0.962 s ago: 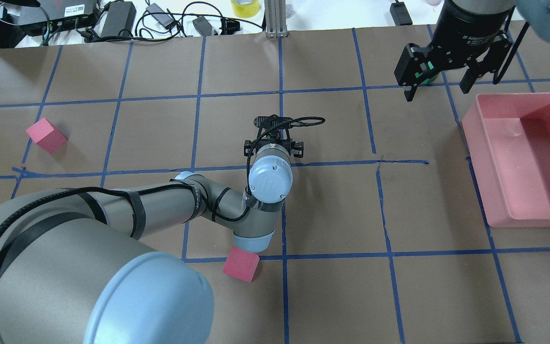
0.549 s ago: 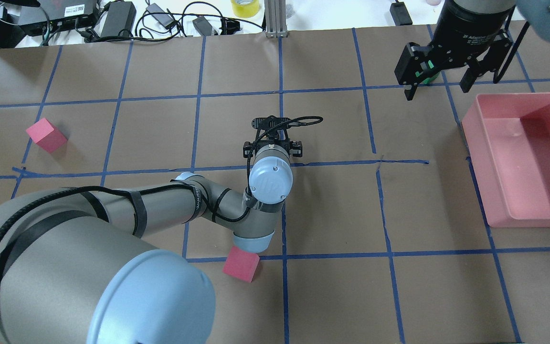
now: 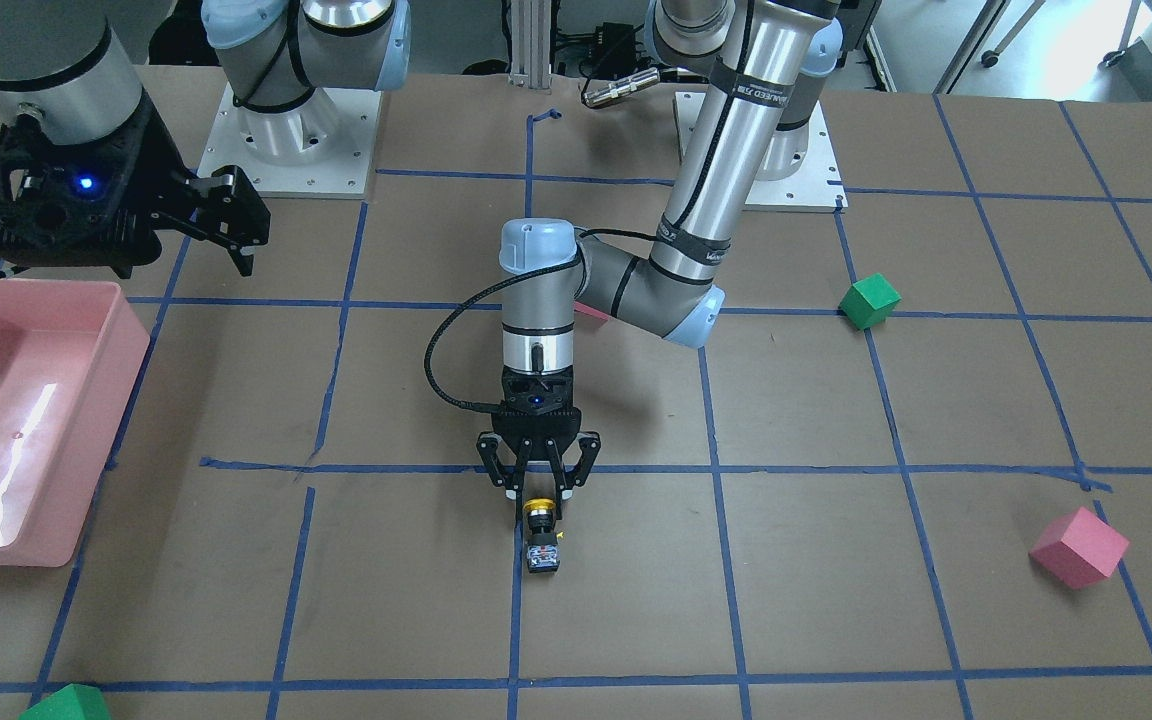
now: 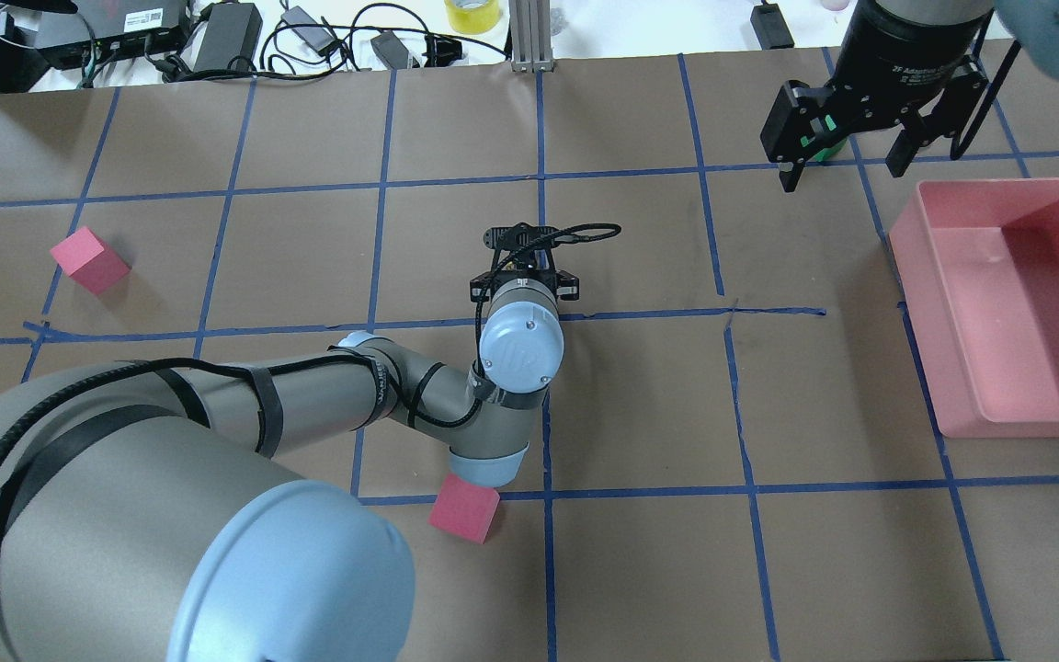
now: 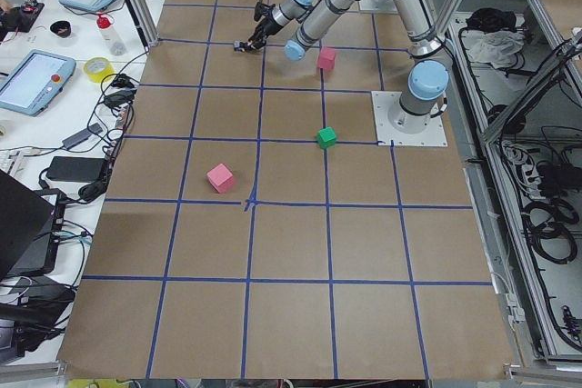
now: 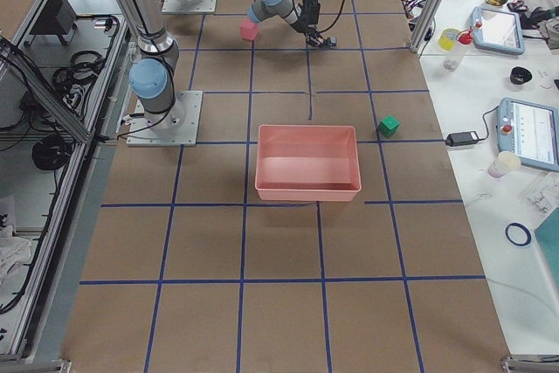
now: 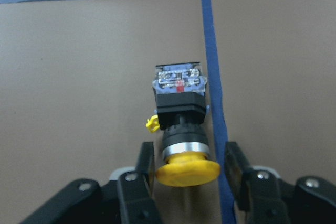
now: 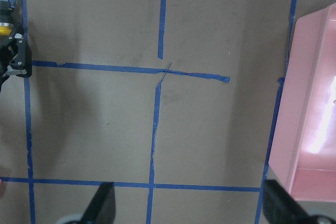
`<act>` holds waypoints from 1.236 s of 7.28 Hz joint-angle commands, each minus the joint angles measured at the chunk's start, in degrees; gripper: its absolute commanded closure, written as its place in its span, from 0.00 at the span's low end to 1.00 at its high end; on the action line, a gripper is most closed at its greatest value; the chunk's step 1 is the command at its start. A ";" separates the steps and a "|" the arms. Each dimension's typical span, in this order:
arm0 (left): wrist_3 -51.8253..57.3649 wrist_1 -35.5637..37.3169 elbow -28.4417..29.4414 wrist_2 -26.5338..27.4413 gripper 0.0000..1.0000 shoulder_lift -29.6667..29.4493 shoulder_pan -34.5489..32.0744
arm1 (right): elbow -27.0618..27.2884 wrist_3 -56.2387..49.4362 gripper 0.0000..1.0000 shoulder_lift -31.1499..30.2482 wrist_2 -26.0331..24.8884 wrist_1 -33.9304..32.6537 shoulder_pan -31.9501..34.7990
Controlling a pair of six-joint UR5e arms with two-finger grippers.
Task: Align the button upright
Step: 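Lower the left gripper and close it around the switch body, then turn the switch upright with the left gripper and set it down, yellow cap up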
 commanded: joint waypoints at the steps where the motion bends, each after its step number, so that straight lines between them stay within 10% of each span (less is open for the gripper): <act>1: 0.77 -0.94 0.48 -0.28 0.87 1.79 0.00 | -0.03 0.24 0.00 -0.07 0.00 -0.03 0.00; 4: -3.41 -21.16 6.27 -2.03 0.84 8.46 1.83 | -0.12 0.33 0.00 -0.07 0.00 -0.03 -0.09; 9: -31.33 -64.73 16.66 -27.90 0.88 16.14 7.54 | -0.12 0.51 0.00 -0.07 0.09 -0.03 -0.09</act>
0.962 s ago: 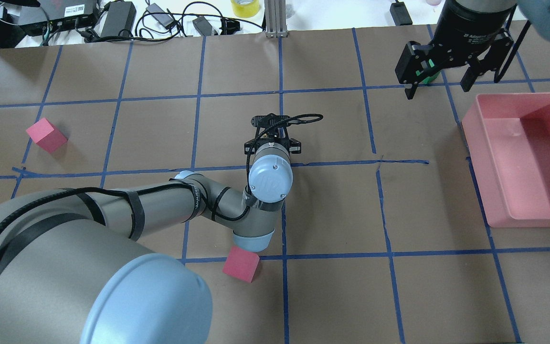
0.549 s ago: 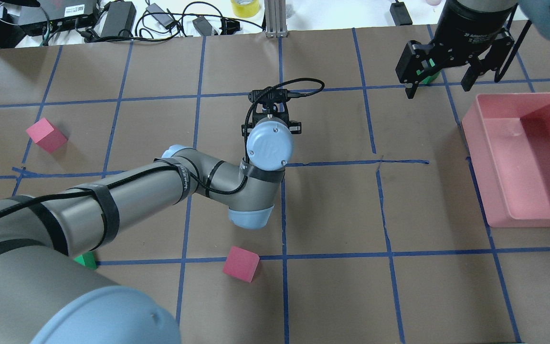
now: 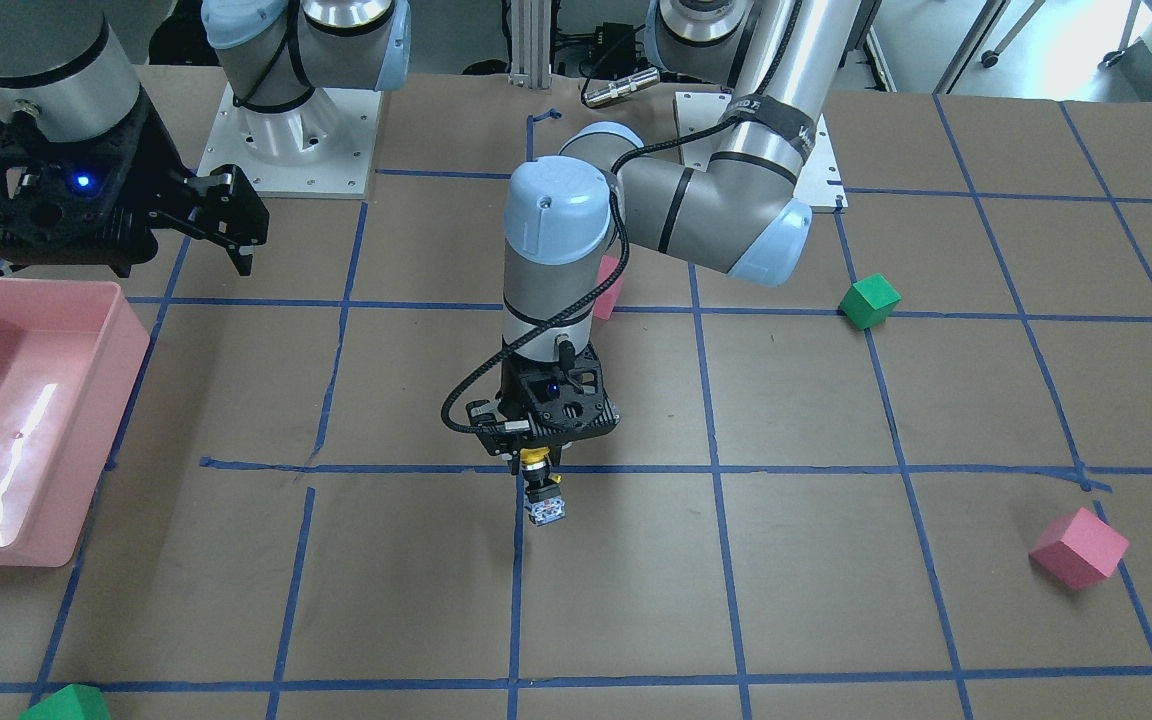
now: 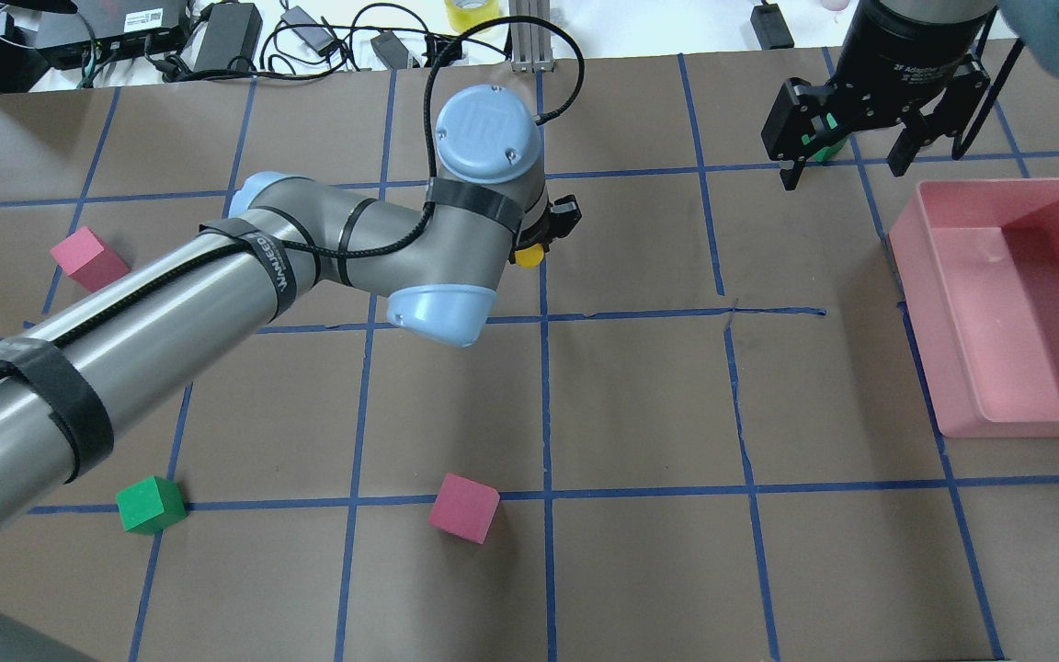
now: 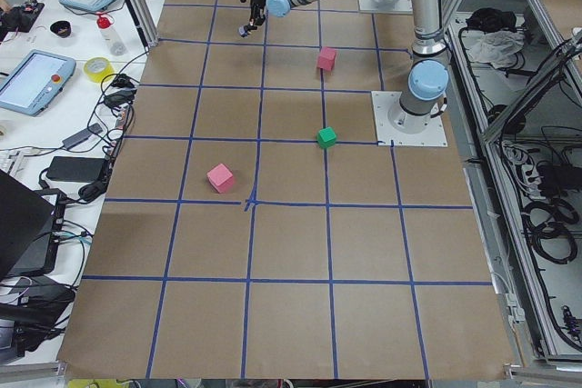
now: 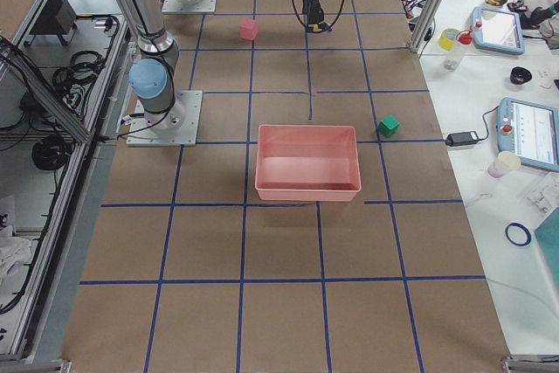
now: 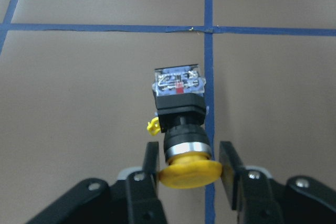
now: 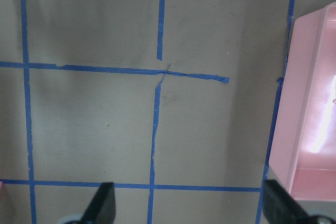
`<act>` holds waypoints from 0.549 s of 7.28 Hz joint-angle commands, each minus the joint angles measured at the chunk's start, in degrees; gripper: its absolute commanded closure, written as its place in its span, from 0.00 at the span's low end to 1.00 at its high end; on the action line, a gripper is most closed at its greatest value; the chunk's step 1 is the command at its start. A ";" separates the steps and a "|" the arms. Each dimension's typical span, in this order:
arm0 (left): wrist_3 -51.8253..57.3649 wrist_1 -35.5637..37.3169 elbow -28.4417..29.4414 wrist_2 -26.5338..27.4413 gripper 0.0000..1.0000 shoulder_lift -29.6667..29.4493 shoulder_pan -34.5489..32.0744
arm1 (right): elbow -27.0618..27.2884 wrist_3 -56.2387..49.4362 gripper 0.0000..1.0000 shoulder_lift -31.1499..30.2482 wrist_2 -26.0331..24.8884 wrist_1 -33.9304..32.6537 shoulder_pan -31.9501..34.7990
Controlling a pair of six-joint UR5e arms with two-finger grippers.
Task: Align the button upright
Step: 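Turn the switch upright with the left gripper and set it down, yellow cap up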
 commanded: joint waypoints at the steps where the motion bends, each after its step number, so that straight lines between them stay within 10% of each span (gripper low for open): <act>1: -14.56 -10.06 1.64 -15.13 0.88 -0.99 3.04 | -0.07 0.10 0.00 -0.09 0.22 0.00 0.00; 4: -19.02 -18.00 1.65 -28.45 0.93 -3.46 9.80 | 0.02 0.10 0.00 -0.17 0.66 0.00 0.00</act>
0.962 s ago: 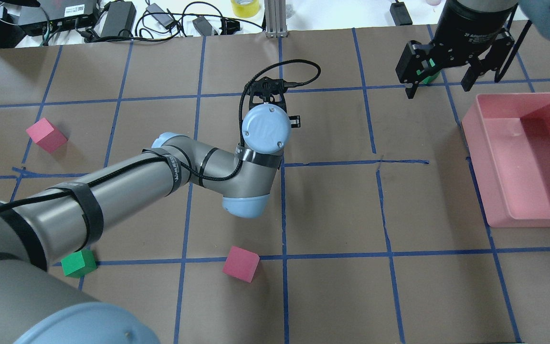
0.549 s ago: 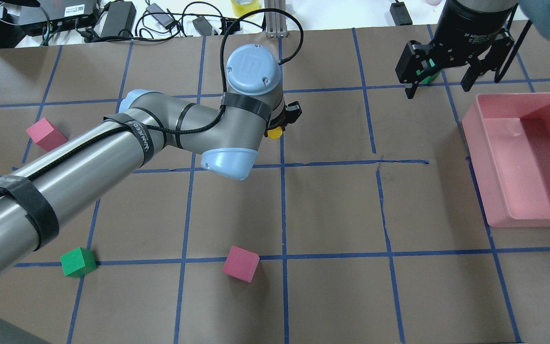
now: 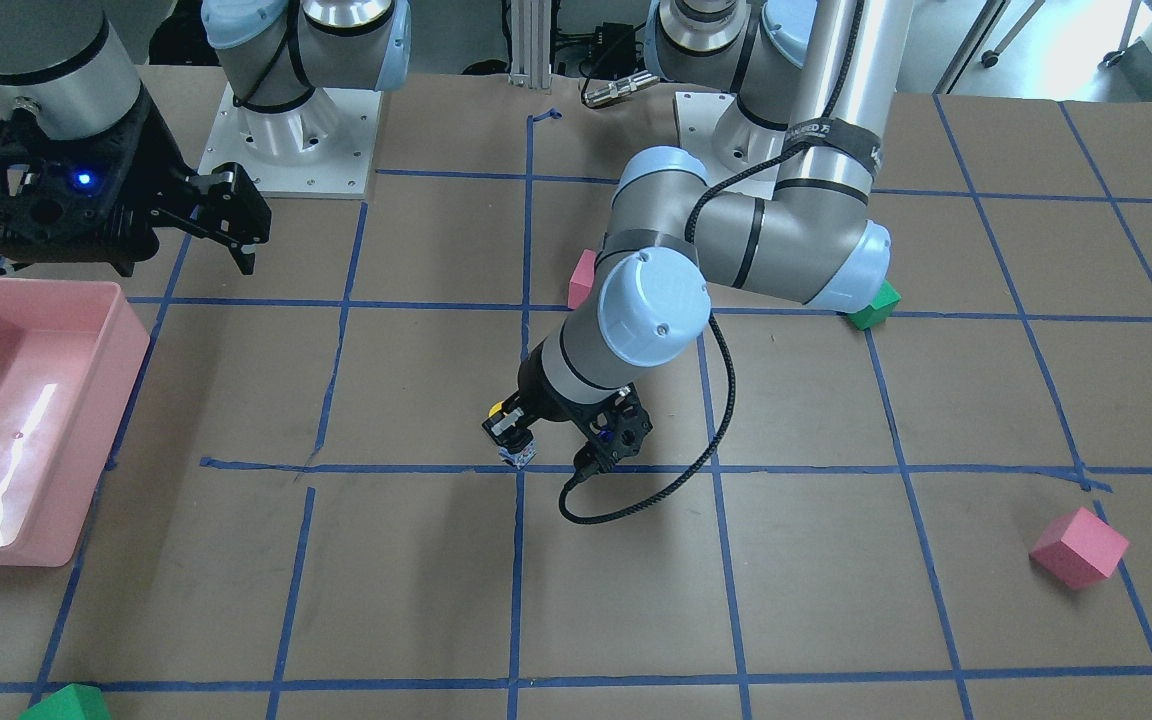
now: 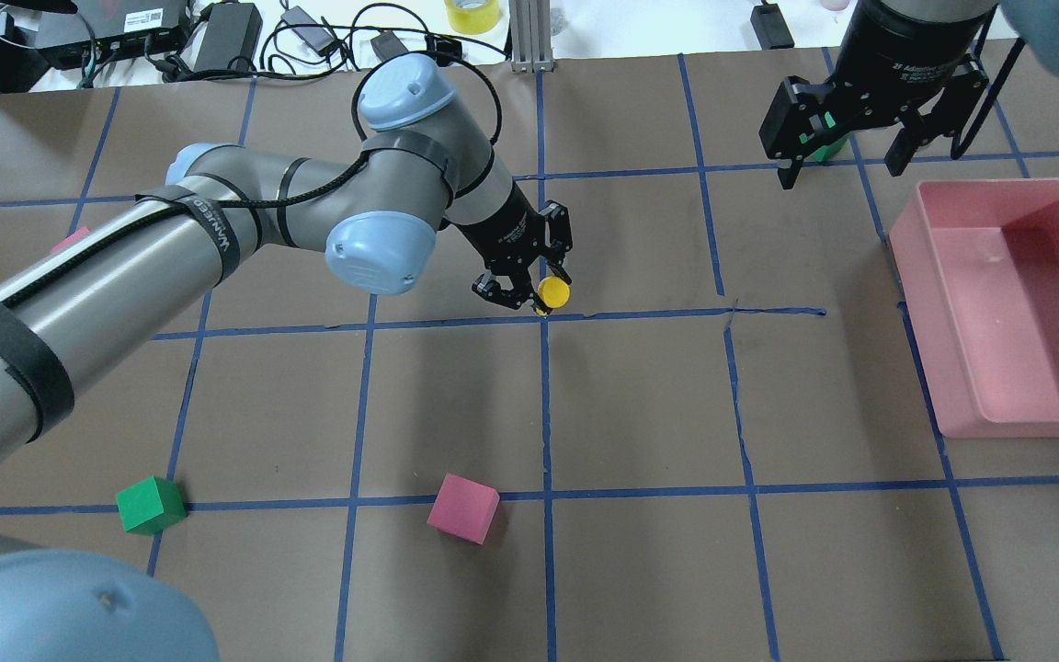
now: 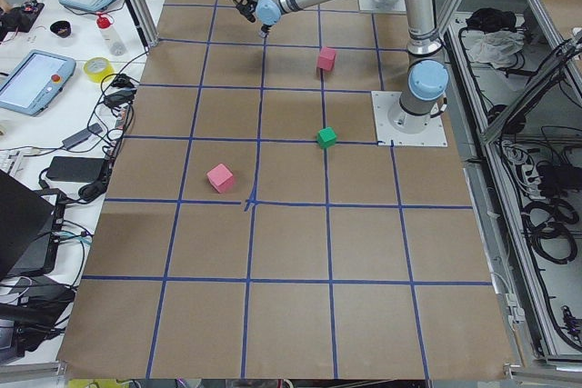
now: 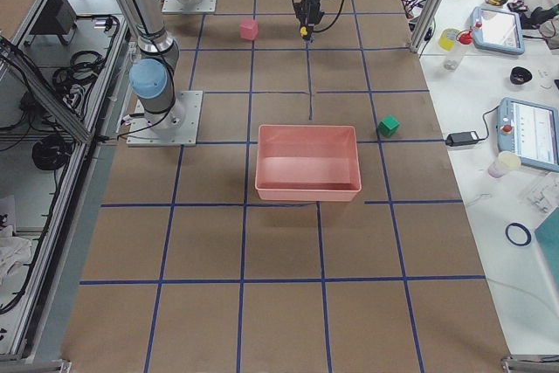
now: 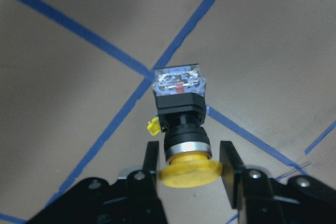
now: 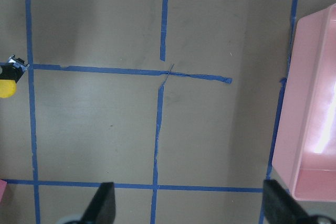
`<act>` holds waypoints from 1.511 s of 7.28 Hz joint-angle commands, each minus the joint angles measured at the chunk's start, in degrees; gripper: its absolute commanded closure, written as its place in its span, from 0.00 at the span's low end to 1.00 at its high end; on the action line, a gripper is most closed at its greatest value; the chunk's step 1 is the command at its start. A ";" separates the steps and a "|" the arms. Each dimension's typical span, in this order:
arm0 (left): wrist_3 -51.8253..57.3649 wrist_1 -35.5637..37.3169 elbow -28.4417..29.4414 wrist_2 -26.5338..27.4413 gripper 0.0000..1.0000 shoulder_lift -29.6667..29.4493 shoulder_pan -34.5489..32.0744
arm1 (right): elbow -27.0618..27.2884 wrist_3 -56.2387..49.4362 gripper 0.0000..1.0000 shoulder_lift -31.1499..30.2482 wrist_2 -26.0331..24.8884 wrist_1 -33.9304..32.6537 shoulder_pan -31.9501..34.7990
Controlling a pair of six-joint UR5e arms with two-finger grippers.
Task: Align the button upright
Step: 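Turn the switch upright with the left gripper and set it down, yellow cap up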
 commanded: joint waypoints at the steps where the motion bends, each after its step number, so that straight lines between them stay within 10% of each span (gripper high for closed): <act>1: -1.47 -2.08 0.00 -5.89 0.93 -2.71 2.45 | -0.05 0.00 0.00 -0.06 0.03 0.00 -0.02; 7: -1.21 -2.08 0.61 -11.19 0.82 -6.15 5.17 | 0.04 0.09 0.00 -0.06 0.12 0.00 0.06; 8: -1.47 -1.99 0.18 -11.18 0.01 -6.15 5.17 | 0.04 0.09 0.00 -0.06 0.12 0.09 0.06; 11: -0.78 -1.99 0.52 -11.89 0.00 -4.40 5.26 | 0.04 0.09 0.00 -0.06 0.12 0.00 0.06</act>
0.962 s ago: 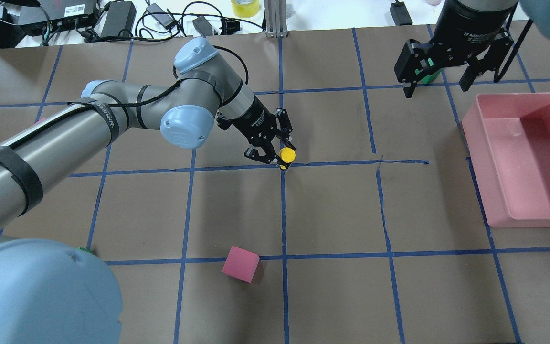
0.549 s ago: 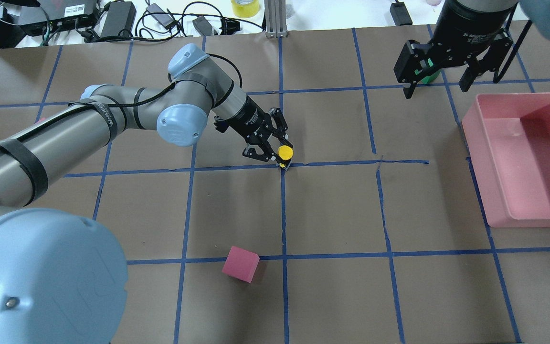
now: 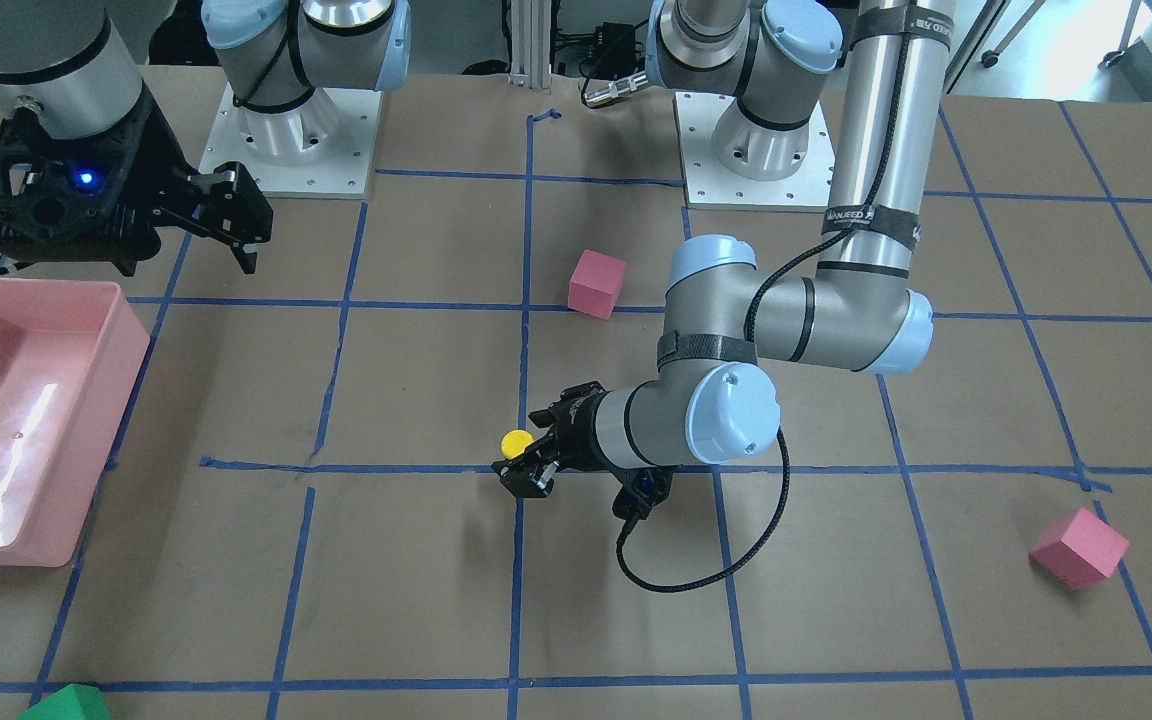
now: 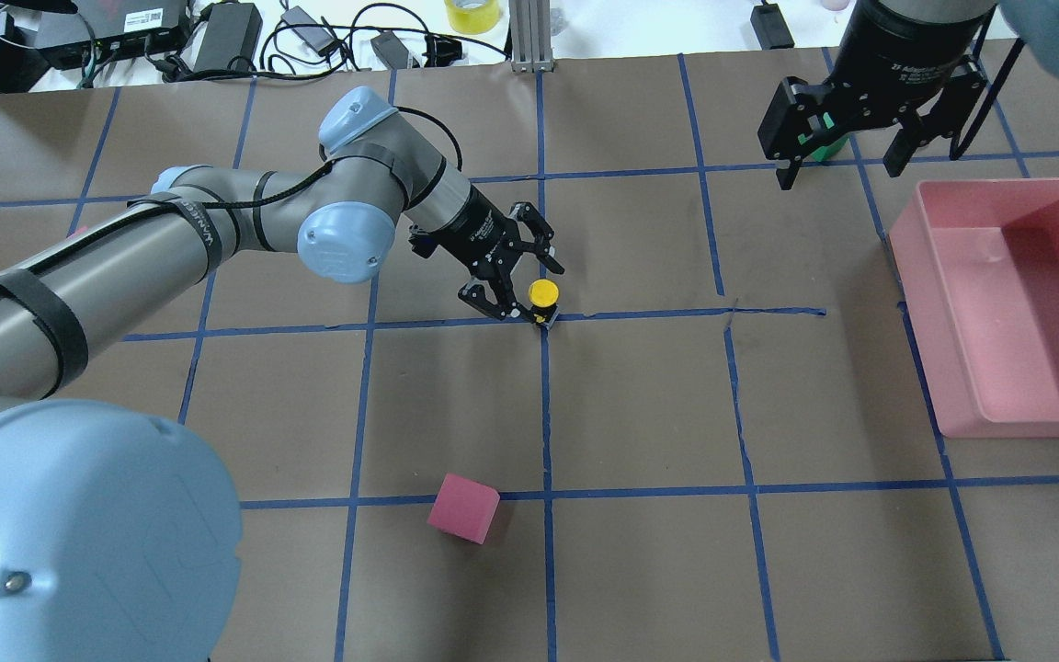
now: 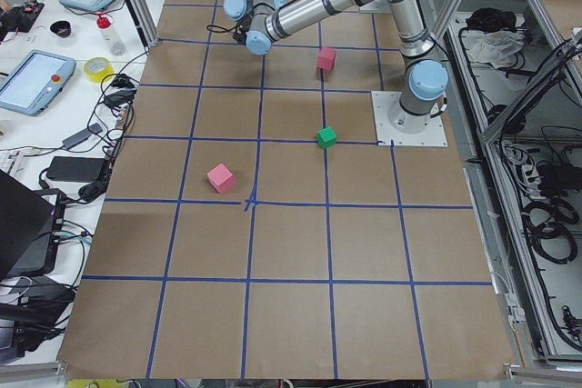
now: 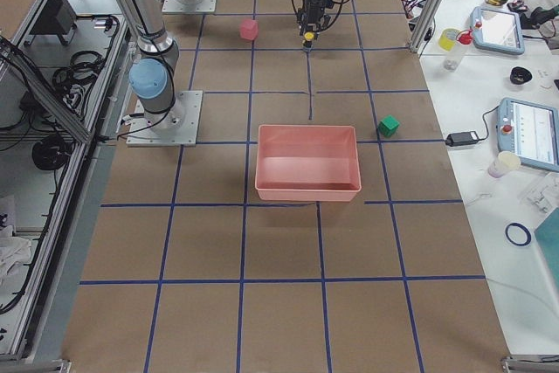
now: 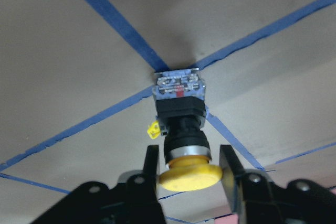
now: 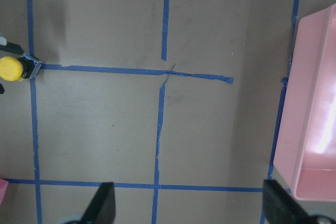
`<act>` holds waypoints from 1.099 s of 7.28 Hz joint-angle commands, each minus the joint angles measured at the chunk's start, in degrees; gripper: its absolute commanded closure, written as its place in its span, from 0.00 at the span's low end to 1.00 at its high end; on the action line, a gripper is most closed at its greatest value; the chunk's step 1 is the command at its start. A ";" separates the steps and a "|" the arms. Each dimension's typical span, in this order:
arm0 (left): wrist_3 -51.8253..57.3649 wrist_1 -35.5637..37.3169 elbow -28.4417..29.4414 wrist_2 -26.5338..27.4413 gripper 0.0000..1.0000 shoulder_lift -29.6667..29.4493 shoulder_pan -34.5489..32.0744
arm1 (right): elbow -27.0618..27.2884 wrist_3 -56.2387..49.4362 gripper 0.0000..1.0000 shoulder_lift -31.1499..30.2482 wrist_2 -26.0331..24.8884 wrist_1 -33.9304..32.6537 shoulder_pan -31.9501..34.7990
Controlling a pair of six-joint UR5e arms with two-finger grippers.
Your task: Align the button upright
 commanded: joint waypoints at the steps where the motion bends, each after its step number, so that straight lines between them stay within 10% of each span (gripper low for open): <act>1: 1.97 0.35 0.59 1.17 0.00 3.10 0.24 | 0.00 0.00 0.00 0.00 0.00 0.06 0.00; 8: 47.81 -13.34 0.33 36.30 0.00 22.52 1.73 | 0.00 -0.70 0.00 0.00 0.00 0.06 0.00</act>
